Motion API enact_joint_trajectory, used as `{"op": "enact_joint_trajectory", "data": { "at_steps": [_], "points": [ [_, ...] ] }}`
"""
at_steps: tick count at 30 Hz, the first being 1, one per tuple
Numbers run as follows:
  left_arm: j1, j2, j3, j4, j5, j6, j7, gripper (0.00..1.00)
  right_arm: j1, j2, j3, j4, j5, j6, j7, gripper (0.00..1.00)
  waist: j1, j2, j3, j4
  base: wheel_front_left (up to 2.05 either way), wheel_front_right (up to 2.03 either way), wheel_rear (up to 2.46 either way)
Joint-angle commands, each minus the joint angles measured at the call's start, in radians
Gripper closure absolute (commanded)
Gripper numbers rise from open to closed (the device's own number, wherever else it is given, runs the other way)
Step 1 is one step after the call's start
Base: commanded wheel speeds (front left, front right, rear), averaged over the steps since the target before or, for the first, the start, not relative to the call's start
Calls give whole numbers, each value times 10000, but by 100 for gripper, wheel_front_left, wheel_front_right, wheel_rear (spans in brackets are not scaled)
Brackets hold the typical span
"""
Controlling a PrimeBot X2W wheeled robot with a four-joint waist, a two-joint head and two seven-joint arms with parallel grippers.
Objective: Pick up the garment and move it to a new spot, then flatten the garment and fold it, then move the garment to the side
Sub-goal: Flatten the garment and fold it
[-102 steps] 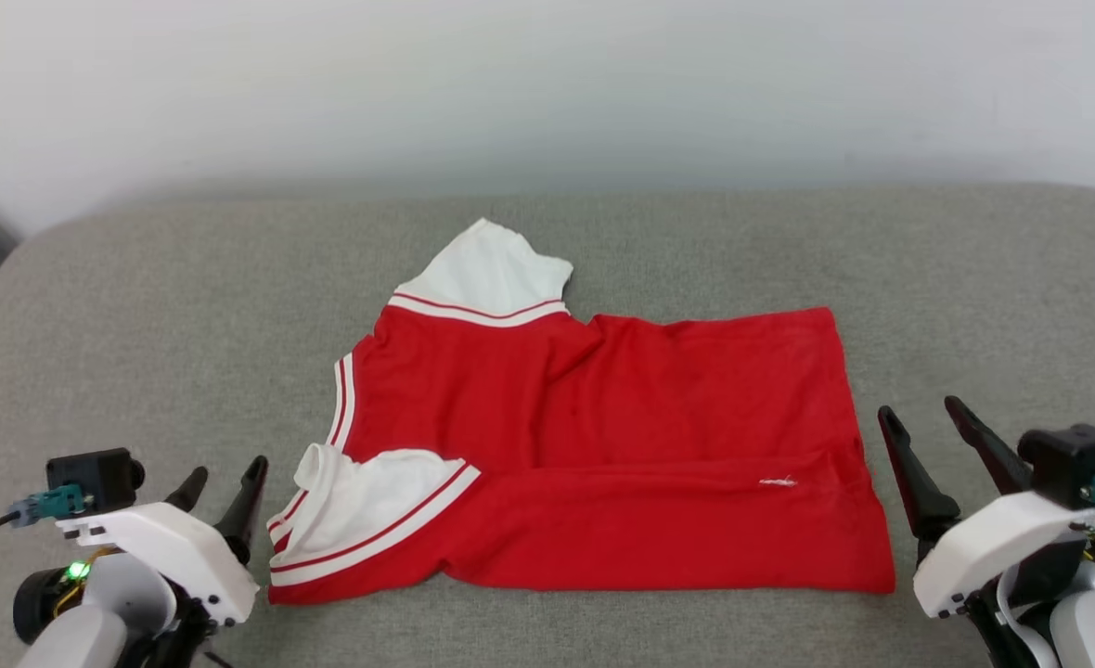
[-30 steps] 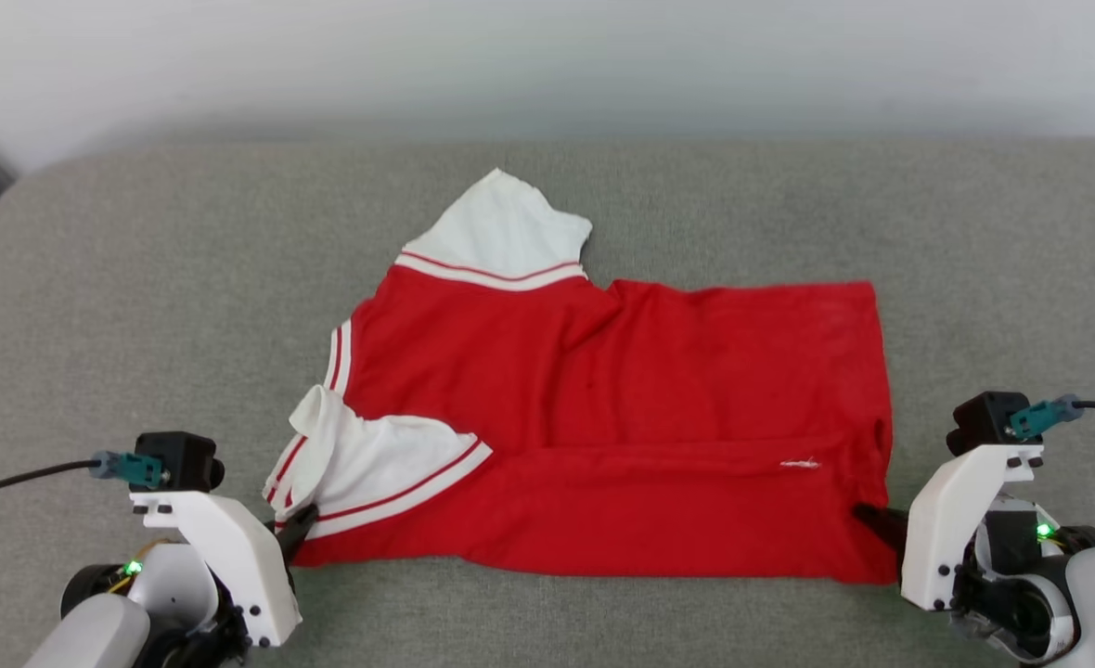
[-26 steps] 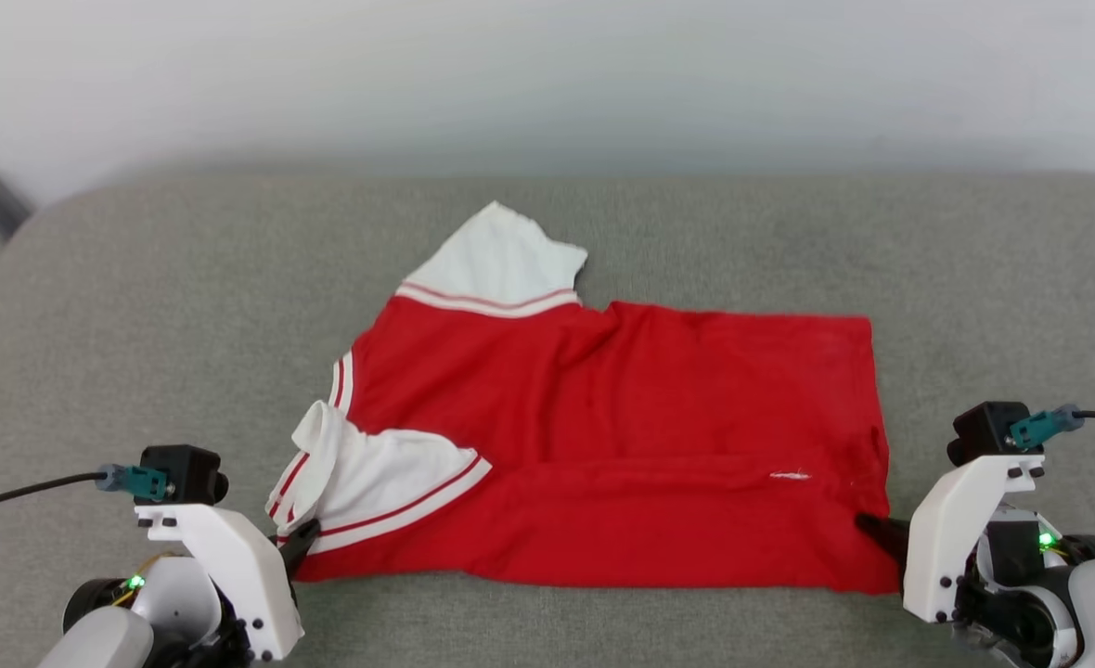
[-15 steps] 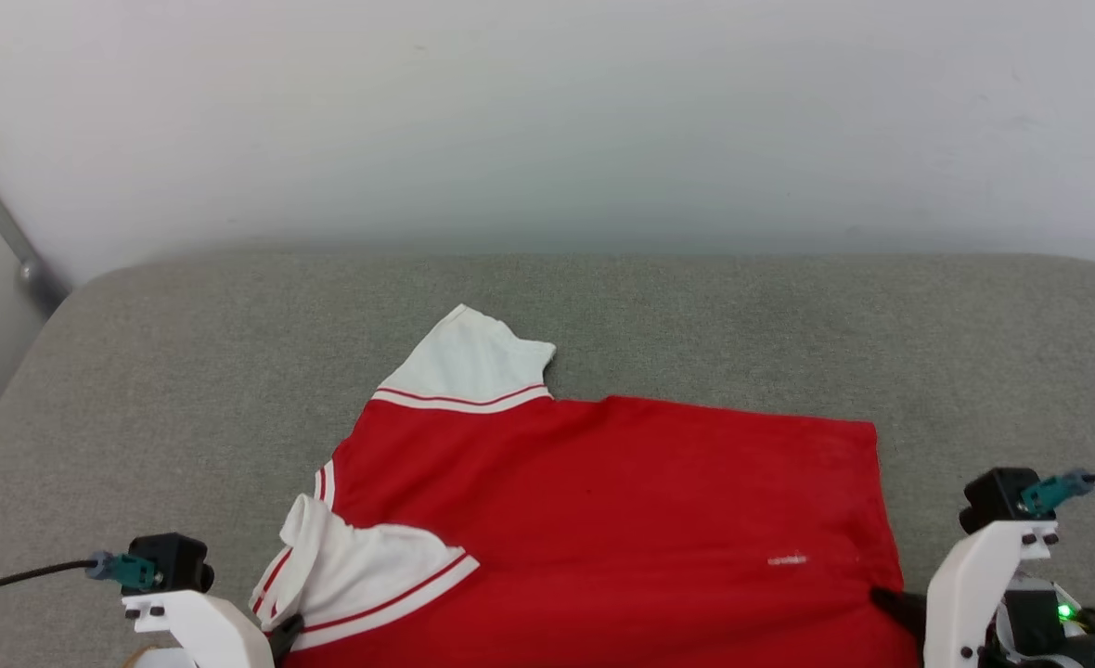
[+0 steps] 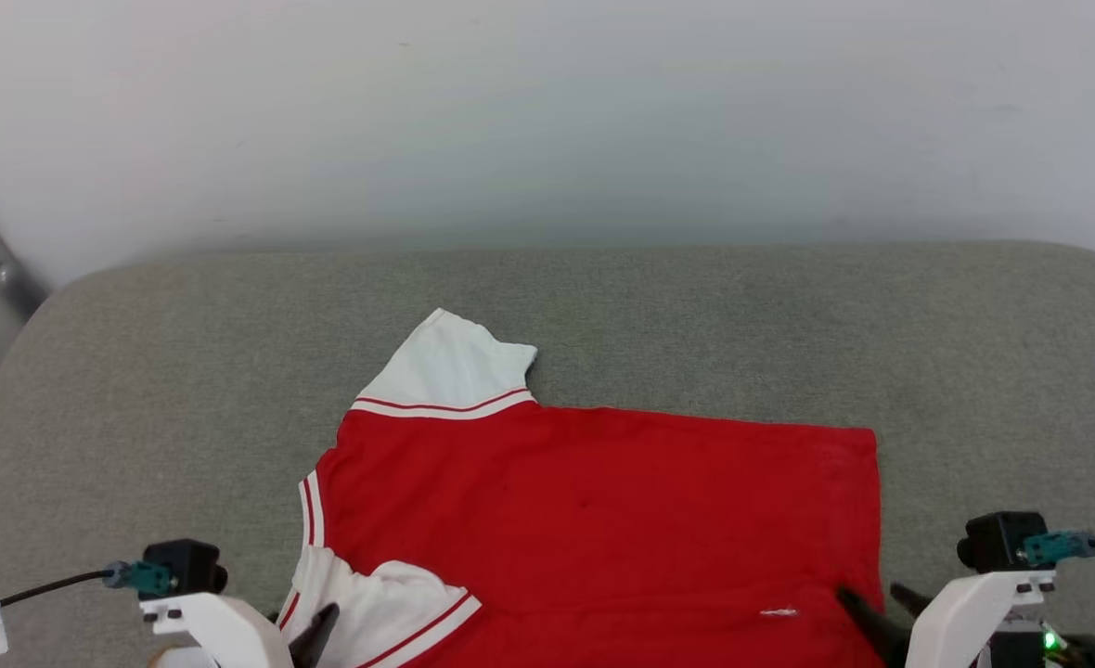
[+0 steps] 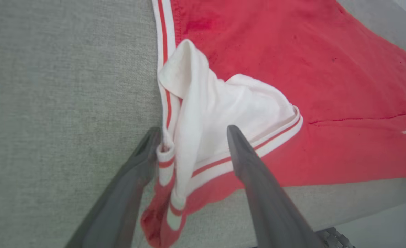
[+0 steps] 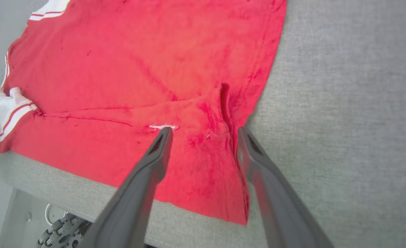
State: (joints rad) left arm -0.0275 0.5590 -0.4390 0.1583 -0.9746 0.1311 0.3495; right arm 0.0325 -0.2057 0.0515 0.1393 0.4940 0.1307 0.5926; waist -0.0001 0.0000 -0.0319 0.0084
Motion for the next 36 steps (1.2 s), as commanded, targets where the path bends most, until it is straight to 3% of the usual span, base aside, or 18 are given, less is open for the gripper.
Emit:
{"op": "enact_joint_trajectory", "data": {
  "at_steps": [1, 3, 4, 8, 15, 20, 24, 29, 36],
  "points": [
    [-203, -29, 102, 35, 93, -16, -192, 0, -187, -44, 62, -141, -149, -1, -404, 0, 1, 0, 33, -94, 0, 0, 0],
    [-417, -31, 211, 132, 349, 23, -637, 0, -228, -65, 183, -255, -426, -2, -1250, 0, 1, 0, 53, -234, 0, 0, 0],
    [-799, -114, 435, 176, 673, 103, -1379, 0, -423, 23, 161, -536, -967, -2, -2473, 0, 1, 0, 119, -460, 0, 0, 0],
    [-1457, -209, 694, 238, 1037, 157, -2216, 0, -630, 181, 21, -930, -1577, -2, -3765, 0, 1, 0, 373, -748, 0, 0, 0],
    [-3533, -163, 1066, 136, 1640, 186, -2922, 0, -1384, 659, -266, -2005, -2191, -2, -5106, 0, 1, 0, 2165, -1179, 0, 0, 0],
    [-5257, 58, 1290, 544, 1684, -177, -2772, 0, -1920, 1049, -408, -2558, -2524, -2, -5453, 0, 1, 0, 3551, -1540, 0, 0, 0],
    [-6564, 305, 1315, 1028, 1372, -766, -2039, 0, -2232, 1246, -444, -2771, -2763, -2, -5670, 0, 1, 0, 4398, -1875, 0, 0, 0],
    [-7888, 795, 1045, 1875, 802, -1675, -284, 0, -2447, 1417, -344, -2786, -2702, -2, -5934, 0, 1, 0, 5009, -2336, 0, 0, 0],
    [-8999, 1754, 662, 2779, 168, -1955, 2830, 0, -2390, 1546, -199, -2629, -2538, -2, -6051, 0, 1, 0, 5516, -2934, 0, 0, 0]
  ]
}}
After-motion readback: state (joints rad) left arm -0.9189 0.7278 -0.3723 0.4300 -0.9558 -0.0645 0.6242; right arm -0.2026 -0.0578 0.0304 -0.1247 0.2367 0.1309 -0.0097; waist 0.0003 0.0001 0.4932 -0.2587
